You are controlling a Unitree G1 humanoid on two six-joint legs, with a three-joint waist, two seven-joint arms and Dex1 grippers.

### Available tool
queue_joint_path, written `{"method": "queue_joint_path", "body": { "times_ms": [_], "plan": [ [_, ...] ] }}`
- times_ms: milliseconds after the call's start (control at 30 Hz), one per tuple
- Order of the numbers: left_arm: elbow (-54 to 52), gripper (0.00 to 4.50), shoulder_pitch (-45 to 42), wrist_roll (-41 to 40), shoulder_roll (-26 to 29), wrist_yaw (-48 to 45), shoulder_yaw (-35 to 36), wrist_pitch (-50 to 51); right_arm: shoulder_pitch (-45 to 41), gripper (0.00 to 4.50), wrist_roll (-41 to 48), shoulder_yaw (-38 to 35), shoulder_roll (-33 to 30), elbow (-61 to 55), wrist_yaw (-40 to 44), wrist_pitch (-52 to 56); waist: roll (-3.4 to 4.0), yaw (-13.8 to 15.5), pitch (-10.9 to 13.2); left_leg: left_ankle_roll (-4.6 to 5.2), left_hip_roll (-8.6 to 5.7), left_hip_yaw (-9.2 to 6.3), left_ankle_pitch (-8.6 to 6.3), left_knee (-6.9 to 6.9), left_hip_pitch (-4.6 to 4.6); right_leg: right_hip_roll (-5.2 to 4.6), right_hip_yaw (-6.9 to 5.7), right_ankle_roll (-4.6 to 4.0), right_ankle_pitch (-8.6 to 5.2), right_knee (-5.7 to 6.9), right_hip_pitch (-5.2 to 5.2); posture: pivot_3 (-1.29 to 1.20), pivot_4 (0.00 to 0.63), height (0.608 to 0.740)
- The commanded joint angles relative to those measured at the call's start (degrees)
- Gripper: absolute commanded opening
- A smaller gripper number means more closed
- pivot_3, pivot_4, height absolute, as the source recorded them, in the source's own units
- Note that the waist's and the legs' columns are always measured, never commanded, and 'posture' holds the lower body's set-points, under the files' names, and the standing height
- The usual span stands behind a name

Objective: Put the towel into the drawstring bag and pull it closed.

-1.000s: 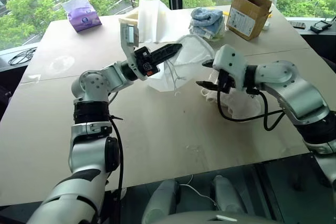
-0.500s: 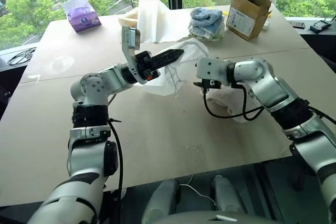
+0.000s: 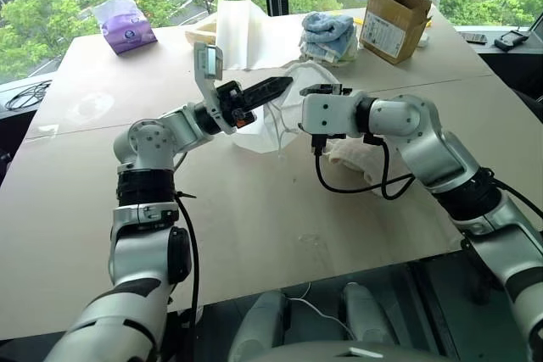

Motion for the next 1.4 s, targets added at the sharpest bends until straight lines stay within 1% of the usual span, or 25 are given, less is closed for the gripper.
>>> {"method": "queue_joint_path", "body": {
  "times_ms": [33,133,300,500,533,567,600,633,667,733,833,1000,1133,1200,1400],
  "plan": [
    [-0.5,0.00,-1.8,-0.7,0.3,-0.9,0.6,0.3,-0.8,3.00,-2.9,-1.3,0.7,-1.0,-1.8,1.0,0.00,0.0,0.0,0.00,0.00,0.01,0.00,0.00,0.01,0.00,0.01,0.00,0.00,0.01,0.00,0.00,0.150,0.740],
    [-0.9,0.00,-1.9,-1.0,0.1,-1.0,0.4,0.8,-1.6,3.00,-5.4,0.3,1.2,2.3,-2.1,1.0,0.00,0.0,0.0,0.00,-0.01,0.01,0.00,0.02,0.01,0.00,0.01,0.00,0.00,0.02,0.01,0.00,0.150,0.740],
    [-1.4,0.00,-1.9,-0.8,0.5,-1.1,0.4,1.1,-2.9,3.00,-9.1,1.4,3.9,8.3,-4.0,1.0,0.00,-0.2,0.0,0.00,0.00,0.05,0.00,0.01,0.02,0.00,0.06,0.00,0.00,0.08,-0.03,0.00,0.150,0.740],
    [-2.0,0.00,-1.6,-1.0,0.8,-0.8,0.7,1.4,-2.7,3.00,-11.0,1.1,6.1,10.6,-4.1,1.0,0.00,-0.1,0.0,0.00,-0.01,0.05,0.00,0.01,0.02,0.00,0.07,0.00,0.00,0.10,-0.04,0.00,0.150,0.740],
    [-2.3,0.00,-1.5,-1.1,0.8,-0.7,0.8,1.5,-2.6,2.48,-11.0,1.0,6.4,10.7,-4.0,0.6,0.00,-0.1,0.0,-0.01,-0.01,0.05,0.00,0.02,0.03,0.00,0.07,0.00,0.00,0.10,-0.04,0.00,0.150,0.740],
    [-2.4,0.00,-1.4,-1.1,0.9,-0.7,0.8,1.5,-2.4,2.15,-11.0,1.0,6.5,10.5,-3.8,0.2,0.00,-0.1,0.0,-0.01,-0.01,0.05,0.00,0.01,0.03,0.00,0.08,0.00,0.00,0.10,-0.04,0.00,0.150,0.740],
    [-2.4,0.00,-1.3,-1.0,0.9,-0.6,0.9,1.5,-2.3,1.72,-11.0,1.0,6.6,10.4,-3.6,0.0,0.00,-0.1,0.0,-0.01,-0.01,0.05,0.00,0.01,0.03,0.00,0.08,0.00,0.00,0.11,-0.04,0.00,0.150,0.740],
    [-2.4,0.00,-1.3,-1.0,0.9,-0.6,0.9,1.4,-2.1,1.25,-11.0,1.0,6.6,10.1,-3.3,-0.3,0.00,-0.1,0.0,-0.01,-0.01,0.05,0.00,0.01,0.03,0.00,0.07,0.00,0.00,0.12,-0.05,0.00,0.150,0.740],
    [-2.0,0.00,-1.5,-0.7,1.0,-0.6,0.9,1.1,-1.5,0.65,-10.9,1.0,6.3,9.4,-2.9,-0.4,0.00,-0.1,0.0,-0.01,-0.01,0.05,0.00,0.02,0.03,0.00,0.08,0.00,0.00,0.13,-0.05,0.00,0.150,0.740],
    [-1.6,0.00,-1.6,-0.4,1.0,-0.5,1.0,0.4,-0.3,0.01,-10.8,1.1,5.6,7.6,-1.9,-0.7,0.00,-0.1,0.0,-0.01,-0.01,0.05,0.00,0.02,0.03,0.00,0.08,0.00,0.00,0.13,-0.05,0.00,0.150,0.740],
    [-1.2,0.00,-1.6,0.3,1.0,-0.7,0.6,-0.7,1.4,0.01,-10.3,0.5,4.6,5.0,-1.4,-2.4,0.00,-0.1,0.0,-0.01,-0.01,0.05,0.00,0.02,0.03,0.00,0.07,0.00,0.00,0.13,-0.04,0.00,0.150,0.740],
    [0.5,0.00,-2.4,1.7,1.6,-1.5,0.5,-2.9,6.4,0.01,-7.5,-2.3,3.2,0.8,-3.2,-9.1,0.00,-0.1,0.0,-0.01,-0.01,0.05,0.00,0.02,0.05,0.00,0.08,0.00,0.00,0.17,-0.05,0.00,0.150,0.740],
    [1.9,0.00,-3.7,2.5,3.2,-2.7,0.8,-3.7,11.0,0.01,-7.1,-5.4,1.0,-0.9,-9.8,-20.2,-0.01,0.0,0.0,-0.01,-0.02,0.05,0.00,0.04,0.04,0.00,0.08,0.00,0.00,0.19,-0.04,0.00,0.150,0.740],
    [2.7,0.00,-4.3,2.9,3.7,-3.2,0.7,-4.0,12.4,0.01,-7.1,-6.0,-0.1,-0.4,-11.8,-25.8,0.00,0.0,0.0,-0.01,-0.02,0.06,0.01,0.04,0.05,0.00,0.08,0.00,0.00,0.19,-0.04,0.00,0.150,0.740],
    [5.5,0.00,-5.7,4.9,5.2,-5.5,0.1,-5.8,14.6,0.01,-10.1,-8.0,-4.0,5.4,-20.4,-41.5,-0.01,-0.1,0.0,-0.03,-0.03,0.13,0.02,0.03,0.13,0.03,0.17,0.00,0.00,0.30,-0.04,0.00,0.150,0.740]
  ]
}}
